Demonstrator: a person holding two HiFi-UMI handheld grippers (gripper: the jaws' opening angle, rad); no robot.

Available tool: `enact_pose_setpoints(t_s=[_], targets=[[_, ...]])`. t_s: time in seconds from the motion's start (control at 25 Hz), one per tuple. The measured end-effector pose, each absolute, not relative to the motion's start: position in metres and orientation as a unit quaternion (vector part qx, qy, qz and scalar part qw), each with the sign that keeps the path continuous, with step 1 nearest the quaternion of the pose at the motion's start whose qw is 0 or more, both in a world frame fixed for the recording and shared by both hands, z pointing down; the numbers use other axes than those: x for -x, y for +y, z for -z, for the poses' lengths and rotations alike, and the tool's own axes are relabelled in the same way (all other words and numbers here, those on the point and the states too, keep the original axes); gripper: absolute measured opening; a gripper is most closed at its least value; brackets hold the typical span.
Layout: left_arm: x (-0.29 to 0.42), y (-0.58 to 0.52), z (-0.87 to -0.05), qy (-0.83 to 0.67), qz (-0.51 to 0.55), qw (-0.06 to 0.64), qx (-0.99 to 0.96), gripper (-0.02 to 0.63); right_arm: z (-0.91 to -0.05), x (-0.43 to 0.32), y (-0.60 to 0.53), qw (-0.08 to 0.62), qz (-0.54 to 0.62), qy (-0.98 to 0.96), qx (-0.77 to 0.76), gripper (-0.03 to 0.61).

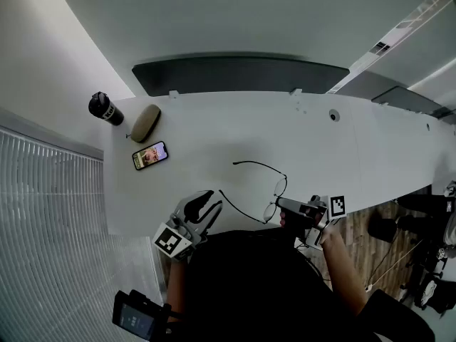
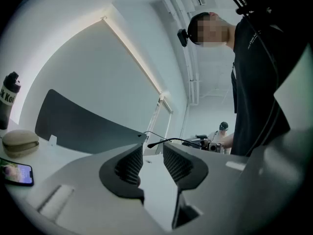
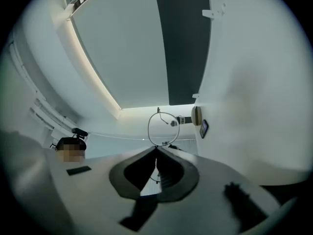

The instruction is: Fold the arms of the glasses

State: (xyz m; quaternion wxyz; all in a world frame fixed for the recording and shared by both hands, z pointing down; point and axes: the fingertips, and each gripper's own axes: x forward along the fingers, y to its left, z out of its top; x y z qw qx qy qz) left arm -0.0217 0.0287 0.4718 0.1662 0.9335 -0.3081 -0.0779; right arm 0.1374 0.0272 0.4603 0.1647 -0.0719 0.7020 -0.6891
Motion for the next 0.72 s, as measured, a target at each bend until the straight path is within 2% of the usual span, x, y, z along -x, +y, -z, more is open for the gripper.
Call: enact_pose_setpoints(t_s=[0.16,0.36,0.72], targets=[[0.023,0.028,-0.466,-0.283,0.126,0.203,-0.929,0.150,-0.455,-0.137,0.027,0.173,0.693,0.697,0.063,0.011],[0.043,0.035,-0.444,-0.171,0.295,0.293,-0.893,0.156,-0.436,-0.128,0.037,0.177,0.694,0.698,0.017,0.011],[0.046,0.052,-0.431,-0.085,0.339,0.317,-0.882,0.153,-0.426,-0.111,0.052,0.161,0.692,0.703,-0.024,0.011]])
